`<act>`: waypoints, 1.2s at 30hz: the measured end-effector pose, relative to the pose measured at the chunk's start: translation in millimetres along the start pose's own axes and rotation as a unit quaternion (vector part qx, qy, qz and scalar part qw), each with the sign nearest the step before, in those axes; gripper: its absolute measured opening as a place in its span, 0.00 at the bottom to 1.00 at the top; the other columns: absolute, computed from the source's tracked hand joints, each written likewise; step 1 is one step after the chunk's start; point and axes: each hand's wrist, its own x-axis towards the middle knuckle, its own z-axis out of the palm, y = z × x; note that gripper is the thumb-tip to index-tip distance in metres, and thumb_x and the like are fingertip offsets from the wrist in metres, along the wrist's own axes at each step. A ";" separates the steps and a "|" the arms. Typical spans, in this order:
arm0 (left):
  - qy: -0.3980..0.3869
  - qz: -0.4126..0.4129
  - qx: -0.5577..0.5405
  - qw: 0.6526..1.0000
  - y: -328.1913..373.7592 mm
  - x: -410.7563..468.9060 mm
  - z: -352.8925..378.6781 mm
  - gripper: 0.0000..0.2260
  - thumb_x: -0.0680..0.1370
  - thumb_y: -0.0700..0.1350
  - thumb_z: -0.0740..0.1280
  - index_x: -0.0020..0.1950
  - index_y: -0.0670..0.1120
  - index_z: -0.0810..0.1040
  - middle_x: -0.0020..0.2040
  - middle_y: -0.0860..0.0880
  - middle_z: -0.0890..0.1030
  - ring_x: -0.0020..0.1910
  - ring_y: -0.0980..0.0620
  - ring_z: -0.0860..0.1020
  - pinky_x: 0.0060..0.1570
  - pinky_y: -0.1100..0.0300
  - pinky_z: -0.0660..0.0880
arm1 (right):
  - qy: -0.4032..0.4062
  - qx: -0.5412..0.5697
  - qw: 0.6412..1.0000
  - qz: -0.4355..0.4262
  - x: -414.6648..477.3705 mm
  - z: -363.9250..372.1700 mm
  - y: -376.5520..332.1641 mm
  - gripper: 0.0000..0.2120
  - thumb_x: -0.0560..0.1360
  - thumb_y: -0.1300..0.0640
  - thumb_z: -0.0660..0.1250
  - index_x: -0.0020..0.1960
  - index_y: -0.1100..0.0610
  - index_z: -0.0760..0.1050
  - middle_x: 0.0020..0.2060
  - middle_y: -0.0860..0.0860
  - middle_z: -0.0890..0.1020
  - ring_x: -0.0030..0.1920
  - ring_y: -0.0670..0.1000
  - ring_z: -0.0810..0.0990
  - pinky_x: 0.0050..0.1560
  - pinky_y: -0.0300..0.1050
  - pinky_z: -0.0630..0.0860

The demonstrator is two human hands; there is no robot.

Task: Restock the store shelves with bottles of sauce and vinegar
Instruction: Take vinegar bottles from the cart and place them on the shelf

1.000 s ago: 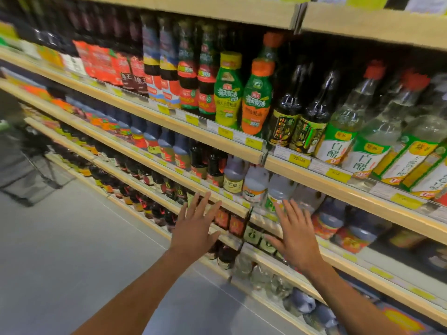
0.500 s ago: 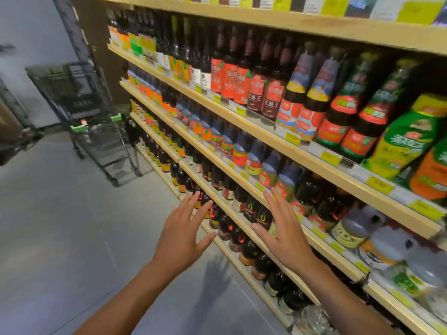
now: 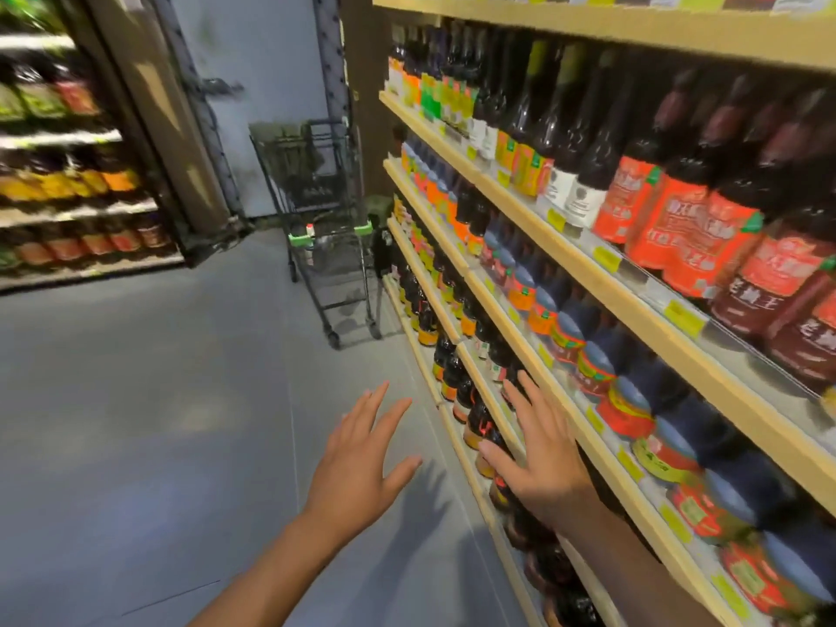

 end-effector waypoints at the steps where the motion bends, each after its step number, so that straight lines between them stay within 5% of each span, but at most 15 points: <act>1: 0.005 -0.013 0.001 1.000 -8.9 15.3 -2.9 0.32 0.80 0.68 0.59 0.83 0.61 0.56 0.84 0.60 0.42 0.84 0.53 0.45 0.80 0.44 0.57 | -0.009 -0.003 1.000 -0.008 23.1 5.3 1.8 0.40 0.76 0.30 0.59 0.82 0.40 0.50 0.82 0.39 0.50 0.82 0.44 0.47 0.81 0.57 0.53; 8: 0.060 -0.100 0.001 0.993 -78.0 99.2 -26.8 0.31 0.81 0.64 0.63 0.82 0.59 0.60 0.84 0.58 0.44 0.83 0.55 0.45 0.80 0.47 0.55 | -0.037 -0.009 0.996 -0.082 172.2 57.1 -10.5 0.37 0.77 0.38 0.62 0.79 0.58 0.64 0.80 0.55 0.63 0.80 0.56 0.61 0.78 0.60 0.61; 13: 0.079 -0.150 0.009 0.985 -144.6 155.8 -41.0 0.30 0.81 0.64 0.64 0.81 0.58 0.62 0.85 0.57 0.46 0.84 0.52 0.47 0.79 0.47 0.56 | -0.077 -0.028 0.990 -0.115 282.1 104.6 -24.9 0.40 0.78 0.28 0.56 0.80 0.55 0.62 0.80 0.53 0.62 0.79 0.54 0.61 0.76 0.53 0.59; 21: 0.074 -0.143 0.016 0.987 -278.7 268.0 -78.1 0.31 0.80 0.60 0.68 0.81 0.54 0.65 0.85 0.52 0.51 0.84 0.48 0.52 0.79 0.44 0.61 | -0.101 0.023 0.991 -0.084 432.5 187.5 -58.3 0.37 0.79 0.34 0.60 0.82 0.48 0.56 0.82 0.44 0.53 0.81 0.47 0.53 0.79 0.58 0.59; 36: 0.001 -0.106 0.051 0.993 -473.5 519.1 -89.5 0.33 0.79 0.68 0.56 0.81 0.56 0.62 0.85 0.52 0.51 0.83 0.46 0.54 0.78 0.43 0.63 | -0.094 -0.036 0.994 -0.040 698.8 310.2 -58.5 0.41 0.77 0.31 0.60 0.82 0.50 0.55 0.82 0.47 0.54 0.82 0.50 0.52 0.79 0.57 0.57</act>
